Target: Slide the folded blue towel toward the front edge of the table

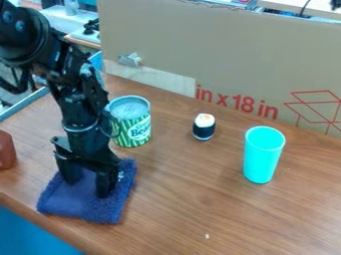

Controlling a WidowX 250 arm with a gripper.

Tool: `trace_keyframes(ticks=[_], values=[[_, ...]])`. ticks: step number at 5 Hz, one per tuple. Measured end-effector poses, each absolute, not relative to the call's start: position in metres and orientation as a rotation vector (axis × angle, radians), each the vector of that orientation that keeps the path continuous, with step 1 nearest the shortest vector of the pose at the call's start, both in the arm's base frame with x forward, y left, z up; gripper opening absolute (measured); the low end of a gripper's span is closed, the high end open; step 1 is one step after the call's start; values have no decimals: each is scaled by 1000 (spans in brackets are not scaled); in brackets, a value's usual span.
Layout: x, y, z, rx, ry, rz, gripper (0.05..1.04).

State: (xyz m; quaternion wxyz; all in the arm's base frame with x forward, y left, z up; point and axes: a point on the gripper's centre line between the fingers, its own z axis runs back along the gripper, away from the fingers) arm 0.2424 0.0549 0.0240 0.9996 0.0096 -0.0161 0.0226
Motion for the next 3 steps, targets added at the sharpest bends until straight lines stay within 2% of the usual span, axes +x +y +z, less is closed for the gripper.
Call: trace_keyframes(ticks=[2,3], values=[[227,-44,30,-184,2,-186,1001],[226,-77,27,-238,-22,-224,1001]])
